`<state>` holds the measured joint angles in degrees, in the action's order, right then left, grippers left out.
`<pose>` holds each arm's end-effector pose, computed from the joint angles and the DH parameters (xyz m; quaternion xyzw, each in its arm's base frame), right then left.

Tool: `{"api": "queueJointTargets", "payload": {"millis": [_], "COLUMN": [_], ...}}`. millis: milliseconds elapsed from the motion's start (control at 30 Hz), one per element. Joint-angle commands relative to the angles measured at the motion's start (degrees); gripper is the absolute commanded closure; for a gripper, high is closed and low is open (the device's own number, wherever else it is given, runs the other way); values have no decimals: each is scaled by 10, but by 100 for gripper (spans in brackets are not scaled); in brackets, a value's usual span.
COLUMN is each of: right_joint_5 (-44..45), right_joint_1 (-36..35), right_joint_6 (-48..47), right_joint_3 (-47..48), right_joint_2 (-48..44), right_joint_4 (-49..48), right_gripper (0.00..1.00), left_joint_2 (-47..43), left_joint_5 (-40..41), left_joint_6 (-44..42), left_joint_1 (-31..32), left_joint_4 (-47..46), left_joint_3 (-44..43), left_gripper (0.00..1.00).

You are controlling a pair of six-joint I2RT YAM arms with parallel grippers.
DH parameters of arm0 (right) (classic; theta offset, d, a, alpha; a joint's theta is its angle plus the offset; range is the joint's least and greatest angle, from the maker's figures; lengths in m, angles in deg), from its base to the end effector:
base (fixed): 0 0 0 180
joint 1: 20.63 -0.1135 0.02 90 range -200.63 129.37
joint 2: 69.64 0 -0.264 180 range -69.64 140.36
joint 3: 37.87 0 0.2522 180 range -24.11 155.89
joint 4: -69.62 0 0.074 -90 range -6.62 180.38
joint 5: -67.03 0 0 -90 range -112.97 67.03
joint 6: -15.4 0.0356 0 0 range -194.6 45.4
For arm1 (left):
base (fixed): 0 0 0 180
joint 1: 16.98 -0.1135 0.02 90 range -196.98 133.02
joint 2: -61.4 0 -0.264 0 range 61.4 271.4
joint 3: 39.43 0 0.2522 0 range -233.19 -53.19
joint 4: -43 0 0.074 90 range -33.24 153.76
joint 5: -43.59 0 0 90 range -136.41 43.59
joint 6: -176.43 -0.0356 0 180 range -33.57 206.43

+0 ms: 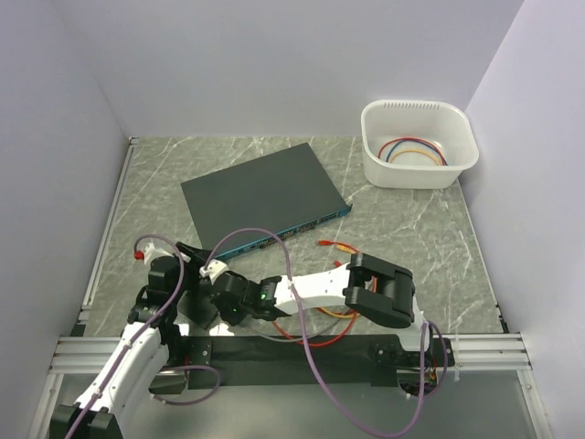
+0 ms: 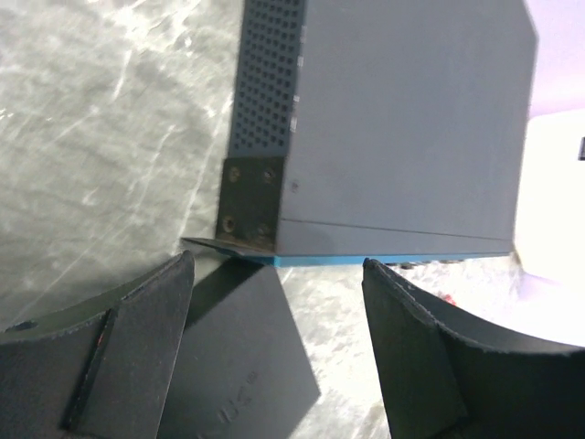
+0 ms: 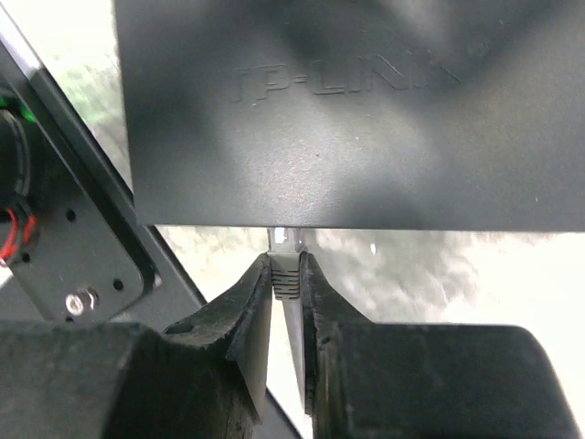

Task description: Insert the plug into the switch port

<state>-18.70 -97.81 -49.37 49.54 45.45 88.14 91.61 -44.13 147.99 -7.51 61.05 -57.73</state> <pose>0.0982 0.4197 0.1564 -0.3936 0.8396 0.2688 0.2605 0.1320 -0.0206 0.1396 -0.3890 0.7734 -0.2766 0.4172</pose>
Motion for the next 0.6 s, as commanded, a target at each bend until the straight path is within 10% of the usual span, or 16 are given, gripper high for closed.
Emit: {"api": "queueJointTargets", "payload": {"millis": [0,300,400,567], "right_joint_5": [173,159,160,176], "right_joint_1": [70,70,65,58], "right_joint_6": [-18,-38,-33,-19], "right_joint_3": [6,35,5,-47], "right_joint_2": [-25,-6,-11,-24], "right_joint_4": [-327,-275,-255,-219], "right_gripper": [100,99,60,44], "left_joint_2": [3,4,0,8], "left_joint_5": [-91,-76,-66,-61], "left_joint_6": [40,32,29,25], "left_joint_1": [17,18,18,18], "left_joint_4": [87,105,114,108], "left_joint_3": [25,7,-2,-11], "left_gripper": [19,19,18,18]}}
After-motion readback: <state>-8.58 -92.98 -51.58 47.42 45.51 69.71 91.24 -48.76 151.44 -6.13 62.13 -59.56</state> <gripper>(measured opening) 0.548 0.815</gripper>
